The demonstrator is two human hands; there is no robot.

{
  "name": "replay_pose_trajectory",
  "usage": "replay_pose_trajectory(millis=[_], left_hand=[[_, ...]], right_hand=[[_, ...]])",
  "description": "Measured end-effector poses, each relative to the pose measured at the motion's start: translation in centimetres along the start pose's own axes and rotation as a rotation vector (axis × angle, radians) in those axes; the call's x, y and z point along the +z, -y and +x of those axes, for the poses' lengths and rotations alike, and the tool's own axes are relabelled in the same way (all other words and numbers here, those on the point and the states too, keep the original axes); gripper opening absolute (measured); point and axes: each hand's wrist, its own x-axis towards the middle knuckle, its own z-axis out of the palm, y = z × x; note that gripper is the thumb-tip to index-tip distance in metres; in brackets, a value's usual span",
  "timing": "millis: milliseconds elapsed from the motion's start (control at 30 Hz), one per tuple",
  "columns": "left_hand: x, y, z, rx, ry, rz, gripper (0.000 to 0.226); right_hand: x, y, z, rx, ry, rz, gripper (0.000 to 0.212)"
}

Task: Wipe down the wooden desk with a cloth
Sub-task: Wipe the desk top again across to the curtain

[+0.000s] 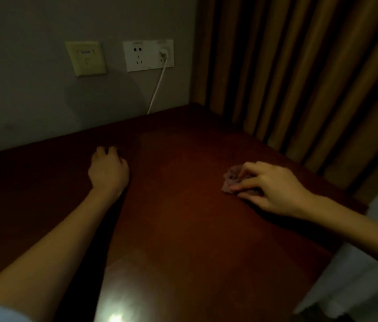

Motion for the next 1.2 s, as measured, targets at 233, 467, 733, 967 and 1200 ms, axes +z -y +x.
replay_pose_trajectory(millis=[233,467,733,967,1200], left_hand=[[-2.1,-0.4,-6.3,0.198,0.050,0.000,0.036],[-3.4,1.5,-11.4,0.230,-0.022,-0.089,0.033],[-2.7,-2.0,-11.8,0.162,-0.073,-0.040,0.033],[-1.2,-6.0,-13.7,0.315,0.008,-0.130,0.031],[-1.2,-6.4,-13.8,0.346,-0.017,-0.124,0.030]], right_hand=[[2.2,4.8,5.8,-0.076,0.038,0.273,0.018],[3.2,-4.0,4.8,0.294,-0.085,0.224,0.019],[1.9,4.5,-4.3,0.178,-0.196,0.283,0.030],[4.0,2.3,2.6,0.192,-0.075,0.293,0.028],[1.8,-1.2,-5.6,0.431,-0.184,0.244,0.025]])
